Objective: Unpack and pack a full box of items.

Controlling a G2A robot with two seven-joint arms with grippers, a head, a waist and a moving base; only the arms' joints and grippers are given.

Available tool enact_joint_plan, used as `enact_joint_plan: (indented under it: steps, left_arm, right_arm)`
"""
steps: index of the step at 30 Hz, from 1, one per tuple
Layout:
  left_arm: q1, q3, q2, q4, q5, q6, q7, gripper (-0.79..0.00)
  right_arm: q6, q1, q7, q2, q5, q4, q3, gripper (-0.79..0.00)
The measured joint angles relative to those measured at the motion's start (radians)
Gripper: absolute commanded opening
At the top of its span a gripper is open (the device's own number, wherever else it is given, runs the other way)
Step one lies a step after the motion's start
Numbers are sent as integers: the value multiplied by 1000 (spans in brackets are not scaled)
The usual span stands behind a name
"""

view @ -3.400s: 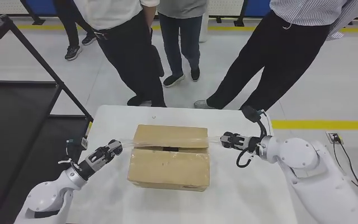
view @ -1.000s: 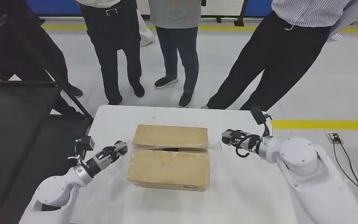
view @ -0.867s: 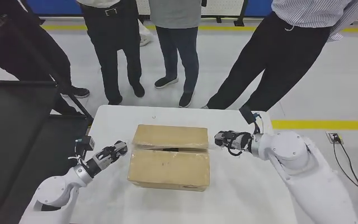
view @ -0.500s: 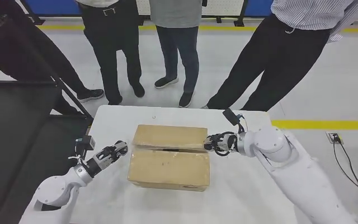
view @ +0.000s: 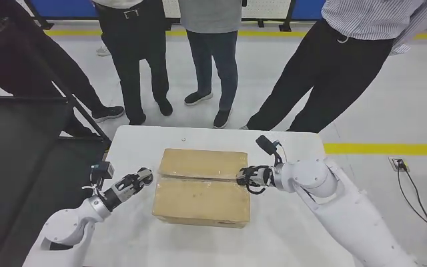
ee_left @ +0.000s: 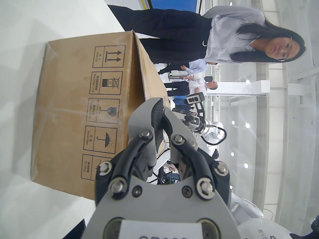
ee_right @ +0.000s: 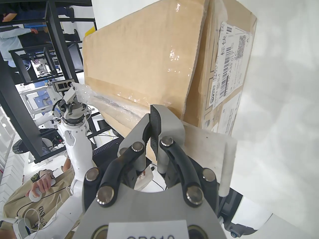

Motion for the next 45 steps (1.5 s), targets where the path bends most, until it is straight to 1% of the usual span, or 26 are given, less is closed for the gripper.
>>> enact_joint_plan:
  steps: [4,6,7,9,12,15,23,24,25,28,30,39,41,42,43,45]
  left_arm:
    - [1,2,0,1,5,-4,4,-779]
    - [3,3,1,1,6,-6,4,-536]
    - [3,3,1,0,6,-7,3,-486]
    - [5,2,1,-1,5,-8,0,-422]
    - [7,0,2,-2,2,-9,-3,-388]
    - [9,-3,3,-2,0,-10,-3,-289]
    - [12,-8,4,1,-7,-12,-1,-237]
    - [12,-10,4,2,-8,-13,-1,-215]
    - [12,-13,5,4,-10,-14,0,-148]
    - [14,-21,6,7,-16,-17,2,-151]
    - [16,-25,7,7,-19,-19,1,-126]
    - [35,-57,10,7,-51,-36,8,-105]
    - [42,-67,11,6,-59,-41,10,-80]
    - [46,-71,11,5,-64,-43,10,-52]
    - [52,-77,12,2,-70,-47,11,0]
    - [61,-87,13,-3,-81,-52,13,0]
  right_arm:
    - [4,5,-6,-8,4,14,-14,-785]
    - [2,7,-12,-12,8,22,-22,-785]
    - [1,9,-16,-15,10,27,-27,-785]
    - [-2,13,-25,-20,15,34,-34,-785]
    - [-14,17,-36,-26,23,43,-37,-785]
    - [-18,21,-38,-31,26,48,-41,-785]
    - [-24,38,-42,-49,39,71,-65,-785]
    - [-25,41,-43,-52,42,74,-68,-785]
    - [-27,45,-45,-55,46,80,-73,-785]
    - [-33,56,-53,-65,55,92,-85,-785]
    - [-36,63,-58,-72,61,100,-94,-785]
    - [-53,108,-74,-113,93,153,-147,-785]
    - [-56,117,-83,-123,98,163,-161,-785]
    - [-56,121,-88,-128,102,167,-166,-785]
    - [-57,127,-96,-135,106,173,-174,-785]
    - [-60,136,-107,-146,116,183,-188,-785]
